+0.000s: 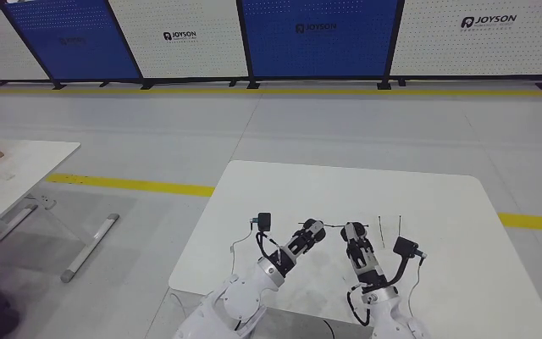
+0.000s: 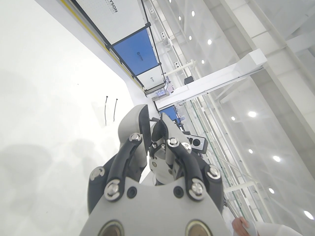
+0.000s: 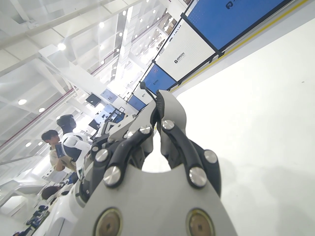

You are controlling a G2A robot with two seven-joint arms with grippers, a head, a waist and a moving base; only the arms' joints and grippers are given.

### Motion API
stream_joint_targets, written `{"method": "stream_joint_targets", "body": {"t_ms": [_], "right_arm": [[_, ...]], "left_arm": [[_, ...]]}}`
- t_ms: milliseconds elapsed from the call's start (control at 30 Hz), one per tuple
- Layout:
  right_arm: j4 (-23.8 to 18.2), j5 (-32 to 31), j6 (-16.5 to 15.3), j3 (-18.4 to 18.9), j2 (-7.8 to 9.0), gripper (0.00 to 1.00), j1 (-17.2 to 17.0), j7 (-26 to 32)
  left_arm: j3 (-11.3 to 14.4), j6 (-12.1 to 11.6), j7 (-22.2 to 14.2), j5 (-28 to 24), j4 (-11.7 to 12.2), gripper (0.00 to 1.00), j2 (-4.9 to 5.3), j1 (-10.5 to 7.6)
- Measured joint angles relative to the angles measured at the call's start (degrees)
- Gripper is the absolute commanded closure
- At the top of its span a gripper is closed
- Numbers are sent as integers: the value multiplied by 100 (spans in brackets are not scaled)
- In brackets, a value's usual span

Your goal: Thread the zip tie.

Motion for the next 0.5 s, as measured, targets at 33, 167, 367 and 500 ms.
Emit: {"method": "stream_joint_targets", "body": {"t_ms": [33, 167, 367, 500], "right_arm": [[4, -2, 4, -3, -2, 100, 2, -1], [18, -45, 38, -22, -11, 100, 18, -12], [42, -152, 119, -92, -33, 100, 49, -77], [50, -177, 123, -111, -42, 100, 56, -93]], "left_arm": [[-1, 1, 0, 0, 1, 89, 0, -1], [-6, 14, 3, 24, 10, 87, 1, -8], [27, 48, 13, 115, 0, 85, -3, -25], [56, 98, 27, 160, -14, 82, -7, -38]]}}
